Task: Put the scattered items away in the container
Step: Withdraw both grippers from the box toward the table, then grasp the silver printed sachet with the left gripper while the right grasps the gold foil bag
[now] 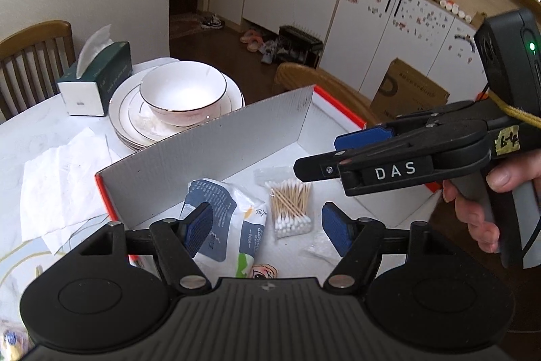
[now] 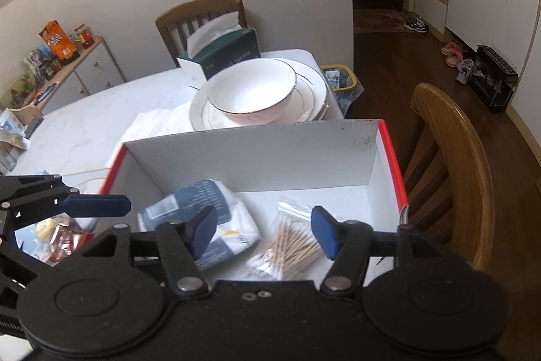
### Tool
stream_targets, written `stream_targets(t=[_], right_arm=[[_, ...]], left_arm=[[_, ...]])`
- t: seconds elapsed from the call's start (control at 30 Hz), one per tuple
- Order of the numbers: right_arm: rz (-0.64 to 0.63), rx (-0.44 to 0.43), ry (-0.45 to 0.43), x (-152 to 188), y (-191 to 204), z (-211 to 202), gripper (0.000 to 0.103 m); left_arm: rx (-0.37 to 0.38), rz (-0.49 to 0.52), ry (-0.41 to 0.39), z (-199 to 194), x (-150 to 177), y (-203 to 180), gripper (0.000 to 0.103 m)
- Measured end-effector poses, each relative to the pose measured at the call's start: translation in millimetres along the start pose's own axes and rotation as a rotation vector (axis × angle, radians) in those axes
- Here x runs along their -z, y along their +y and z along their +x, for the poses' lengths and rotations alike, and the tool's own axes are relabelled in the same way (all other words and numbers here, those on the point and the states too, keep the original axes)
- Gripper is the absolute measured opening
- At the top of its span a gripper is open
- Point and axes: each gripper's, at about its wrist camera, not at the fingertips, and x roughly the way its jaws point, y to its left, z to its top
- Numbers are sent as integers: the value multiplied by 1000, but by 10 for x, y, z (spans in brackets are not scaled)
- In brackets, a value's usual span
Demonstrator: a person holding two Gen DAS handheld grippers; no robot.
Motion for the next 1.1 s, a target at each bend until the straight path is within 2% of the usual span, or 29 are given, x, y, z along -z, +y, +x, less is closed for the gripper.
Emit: stream_targets(t=[0.37, 0.5, 0.63, 0.8, 0.93, 1.03, 1.1], right_arm=[[-40, -43, -57, 138, 388, -297, 67], [-62, -61, -74, 216, 590, -369, 71], [-84, -78, -83, 295, 841, -384, 77], [-103, -95, -90, 384, 1147, -371, 79], [-111, -101, -92, 423, 1372, -359, 80], [-107, -106, -89, 452, 1517, -333, 81], [-106, -109, -84, 474, 1607, -306, 81]], left_arm=[[-47, -46, -67, -495, 192, 55, 70], [-69, -63, -77, -689, 302, 128, 70], [-91, -88, -99, -911, 434, 247, 71], [-136, -101, -109, -1165, 611, 419, 75], [-151, -136, -122, -1373, 764, 598, 76], [-171, -164, -128, -1514, 892, 744, 82], [-189, -181, -132, -1599, 985, 852, 82]])
